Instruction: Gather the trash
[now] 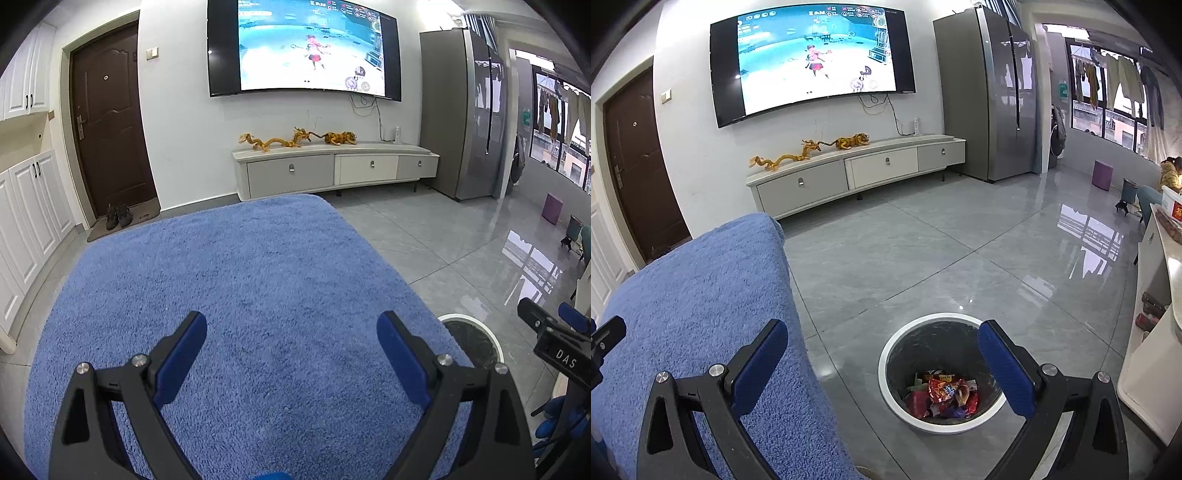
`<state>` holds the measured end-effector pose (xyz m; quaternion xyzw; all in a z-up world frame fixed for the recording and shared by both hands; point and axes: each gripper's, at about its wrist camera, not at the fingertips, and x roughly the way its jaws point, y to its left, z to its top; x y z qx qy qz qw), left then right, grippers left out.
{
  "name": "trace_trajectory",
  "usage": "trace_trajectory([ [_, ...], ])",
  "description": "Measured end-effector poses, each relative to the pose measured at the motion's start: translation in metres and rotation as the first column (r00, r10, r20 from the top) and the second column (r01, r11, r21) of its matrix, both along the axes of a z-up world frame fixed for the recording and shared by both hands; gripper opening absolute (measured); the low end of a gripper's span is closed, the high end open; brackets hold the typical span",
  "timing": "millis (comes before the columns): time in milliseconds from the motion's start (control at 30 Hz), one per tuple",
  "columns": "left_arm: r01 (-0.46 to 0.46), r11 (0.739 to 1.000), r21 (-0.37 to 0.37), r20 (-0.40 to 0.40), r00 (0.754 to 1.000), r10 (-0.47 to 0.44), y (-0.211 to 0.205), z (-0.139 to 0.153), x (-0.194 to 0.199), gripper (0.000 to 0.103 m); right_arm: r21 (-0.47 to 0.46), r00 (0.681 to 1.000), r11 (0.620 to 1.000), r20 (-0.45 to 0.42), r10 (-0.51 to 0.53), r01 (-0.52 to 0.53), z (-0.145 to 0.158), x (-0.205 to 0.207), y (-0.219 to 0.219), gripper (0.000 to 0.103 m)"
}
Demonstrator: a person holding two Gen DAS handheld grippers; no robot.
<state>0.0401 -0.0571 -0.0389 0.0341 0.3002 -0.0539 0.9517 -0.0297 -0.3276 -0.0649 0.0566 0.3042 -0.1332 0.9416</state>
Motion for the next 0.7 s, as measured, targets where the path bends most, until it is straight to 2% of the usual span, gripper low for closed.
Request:
trace_trajectory([
  [700, 0.026, 1.000, -0.016, 0.034, 0.999, -0.025, -0.008, 0.005, -0.016, 0.094, -0.023, 1.000, 1.000, 0.011, -0.016, 0.016, 0.005, -0.013, -0.006, 0.103],
])
